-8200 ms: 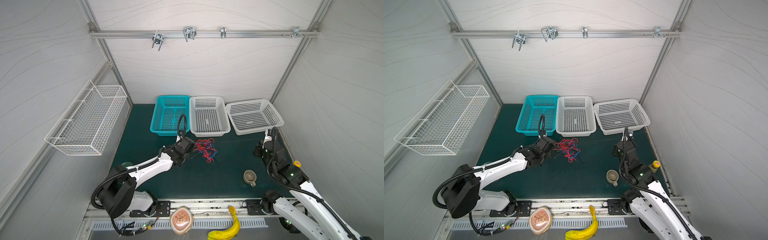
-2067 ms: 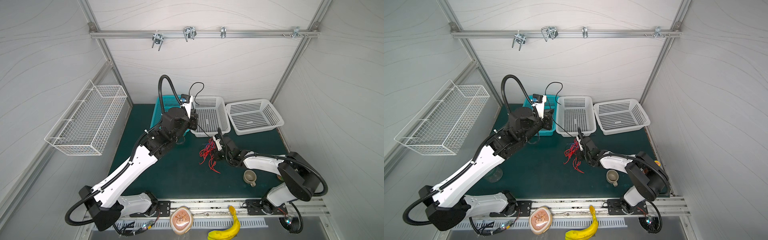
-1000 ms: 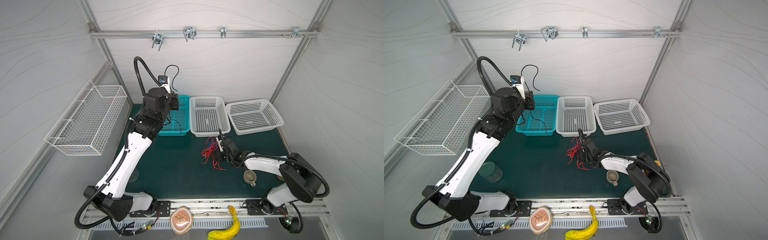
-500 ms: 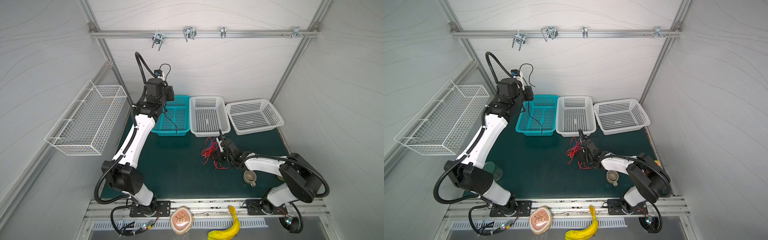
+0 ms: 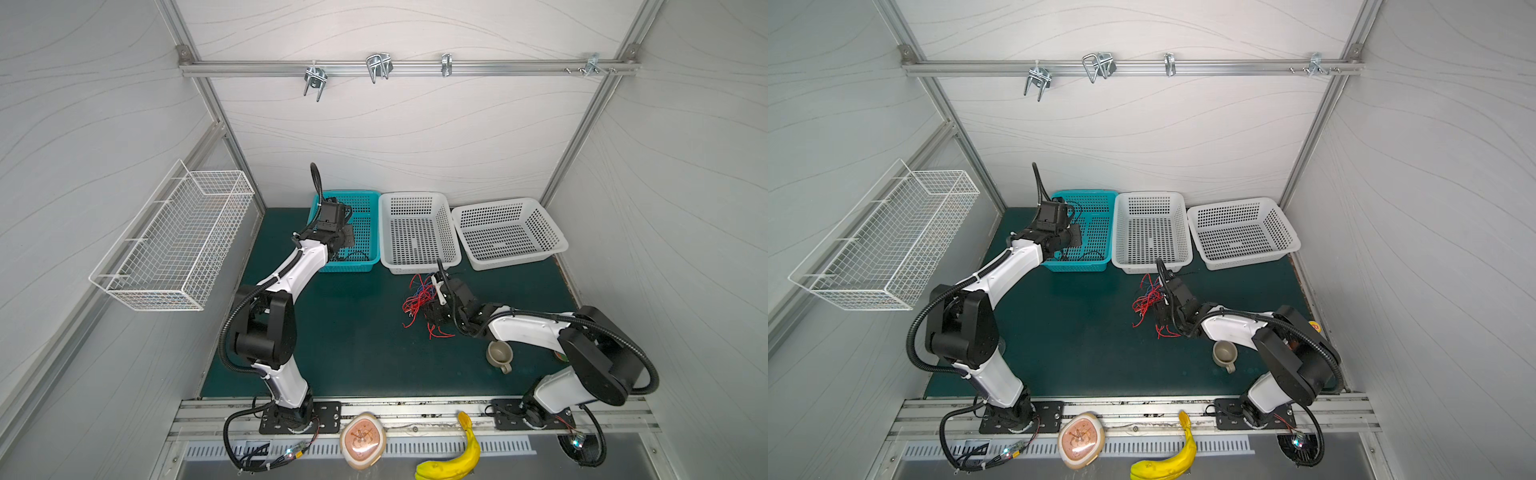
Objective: Untangle the cables
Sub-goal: 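Lower the black wire into the teal basket and open the left gripper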
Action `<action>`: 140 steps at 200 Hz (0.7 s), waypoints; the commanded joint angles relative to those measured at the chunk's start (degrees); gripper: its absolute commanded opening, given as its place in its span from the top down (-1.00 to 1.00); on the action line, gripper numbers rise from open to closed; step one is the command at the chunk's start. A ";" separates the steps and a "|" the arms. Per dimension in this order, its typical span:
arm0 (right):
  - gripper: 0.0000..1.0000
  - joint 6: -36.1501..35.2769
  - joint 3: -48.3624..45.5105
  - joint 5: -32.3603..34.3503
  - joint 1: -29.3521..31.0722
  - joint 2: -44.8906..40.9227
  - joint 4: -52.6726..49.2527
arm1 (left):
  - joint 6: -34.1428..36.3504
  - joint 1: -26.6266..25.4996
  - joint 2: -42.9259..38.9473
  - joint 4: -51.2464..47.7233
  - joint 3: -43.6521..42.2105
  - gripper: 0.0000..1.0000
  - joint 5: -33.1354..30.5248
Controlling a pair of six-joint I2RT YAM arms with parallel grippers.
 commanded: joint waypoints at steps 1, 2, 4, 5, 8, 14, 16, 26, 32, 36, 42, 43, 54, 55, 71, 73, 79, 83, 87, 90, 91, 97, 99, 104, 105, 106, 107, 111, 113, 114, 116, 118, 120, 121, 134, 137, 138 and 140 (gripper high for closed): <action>-0.43 0.18 1.87 -0.75 0.47 1.11 -0.06 | -4.22 0.17 1.32 1.54 -0.60 1.00 1.38; -0.43 0.17 1.89 -0.77 0.47 1.12 -0.06 | -4.25 0.17 1.45 1.50 -0.64 1.00 1.46; -0.43 0.16 1.96 -0.79 0.47 1.24 -0.06 | -4.34 0.17 1.60 1.46 -0.67 1.00 1.48; -0.43 0.16 1.93 -0.84 0.47 1.31 -0.06 | -4.40 0.13 1.64 1.32 -0.77 1.00 1.51; -0.43 0.16 1.98 -0.90 0.47 1.43 -0.06 | -4.52 0.17 1.89 0.99 -0.85 1.00 1.61; -0.43 0.18 2.11 -0.89 0.47 1.60 0.09 | -4.71 0.09 2.34 0.41 -0.88 1.00 1.63; -0.43 0.21 2.11 -0.97 0.47 1.62 0.09 | -4.72 0.04 2.48 0.11 -0.86 1.00 1.63; -0.43 0.45 2.05 -0.91 0.51 1.67 0.37 | -4.81 -0.09 3.38 -1.23 -0.54 1.00 1.46; -0.44 0.55 1.95 -0.88 0.47 1.61 0.63 | -4.89 -0.17 3.84 -2.04 -0.27 1.00 1.29; -0.44 0.60 1.90 -0.84 0.50 1.62 0.81 | -4.90 -0.25 4.15 -2.65 0.00 1.00 1.31; -0.44 0.71 1.72 -0.88 0.55 1.49 1.13 | -4.90 -0.34 4.58 -3.45 0.33 1.00 1.28; -0.44 0.75 1.68 -0.88 0.55 1.48 1.20 | -4.90 -0.35 4.67 -3.59 0.35 0.99 1.28; -0.44 0.88 1.55 -0.80 0.56 1.23 1.80 | -4.90 -0.57 5.15 -4.96 0.82 0.76 1.11; -0.44 0.87 1.51 -0.80 0.56 1.22 1.84 | -4.90 -0.59 5.21 -5.10 0.86 0.74 1.10; -0.46 0.86 1.55 -0.53 0.55 1.04 2.18 | -4.47 -1.29 5.13 -5.93 0.93 0.36 0.81; -0.46 0.86 1.57 -0.53 0.60 0.93 2.09 | -4.39 -1.47 5.04 -5.94 0.86 0.30 0.72; -0.46 0.80 1.69 -0.54 0.56 0.89 2.00 | -4.24 -1.81 4.81 -6.07 0.90 0.13 0.31; -0.46 0.70 1.85 -0.53 0.56 0.80 1.92 | -4.13 -2.11 4.65 -6.26 0.90 0.04 0.03; -0.46 0.61 1.95 -0.53 0.57 0.78 1.76 | -3.98 -2.39 4.46 -6.28 0.91 -0.05 -0.35; -0.46 0.56 1.98 -0.53 0.60 0.70 1.70 | -3.87 -2.58 4.41 -6.35 0.88 -0.11 -0.45; -0.46 0.58 2.07 -0.53 0.58 0.69 1.61 | -3.81 -2.65 4.36 -6.36 0.89 -0.13 -0.47; -0.46 0.49 2.24 -0.53 0.56 0.51 1.37 | -3.56 -3.08 3.95 -6.54 0.89 -0.25 -0.56; -0.46 0.49 2.25 -0.53 0.56 0.40 1.29 | -3.46 -3.26 3.89 -6.59 1.01 -0.31 -0.63; -0.46 0.37 2.29 -0.45 0.60 0.26 1.18 | -3.31 -3.56 3.65 -6.81 1.04 -0.50 -0.70; -0.46 0.35 2.27 -0.45 0.58 0.25 1.18 | -3.27 -3.63 3.58 -6.81 1.06 -0.56 -0.72; -0.46 0.30 2.26 -0.45 0.61 0.21 1.18 | -3.20 -3.71 3.51 -6.86 1.07 -0.61 -0.78; -0.46 0.28 2.26 -0.45 0.59 0.14 1.17 | -3.13 -3.79 3.38 -6.88 1.07 -0.67 -0.80; -0.47 0.25 2.26 -0.43 0.56 0.01 1.18 | -2.98 -4.07 3.11 -7.04 1.16 -0.90 -0.84; -0.47 0.21 2.23 -0.40 0.56 -0.10 1.22 | -2.86 -4.23 2.91 -7.07 1.16 -0.97 -0.83; -0.47 0.23 2.20 -0.38 0.56 -0.19 1.24 | -2.78 -4.31 2.82 -7.07 1.16 -0.98 -0.83; -0.47 0.24 2.13 -0.30 0.56 -0.26 1.26 | -2.68 -4.44 2.67 -7.14 1.16 -0.98 -0.83; -0.47 0.25 2.15 -0.28 0.56 -0.32 1.33 | -2.63 -4.58 2.47 -7.21 1.23 -0.99 -0.83; -0.47 0.25 2.09 -0.23 0.56 -0.44 1.39 | -2.48 -4.75 2.40 -7.20 1.18 -0.99 -0.92; -0.47 0.29 2.04 -0.20 0.56 -0.49 1.46 | -2.46 -4.79 2.26 -7.18 1.17 -0.99 -0.92; -0.48 0.43 1.81 -0.09 0.56 -1.02 1.79 | -2.02 -5.58 0.80 -7.38 1.25 -0.99 -1.26; -0.48 0.47 1.80 -0.03 0.56 -1.07 1.87 | -1.92 -5.76 0.36 -7.31 1.24 -0.99 -1.26; -0.48 0.45 1.76 -0.06 0.56 -1.12 1.87 | -1.92 -5.83 0.23 -7.29 1.25 -0.99 -1.22; -0.48 0.47 1.69 -0.09 0.56 -1.15 1.85 | -1.87 -5.92 -0.05 -7.29 1.25 -0.99 -1.21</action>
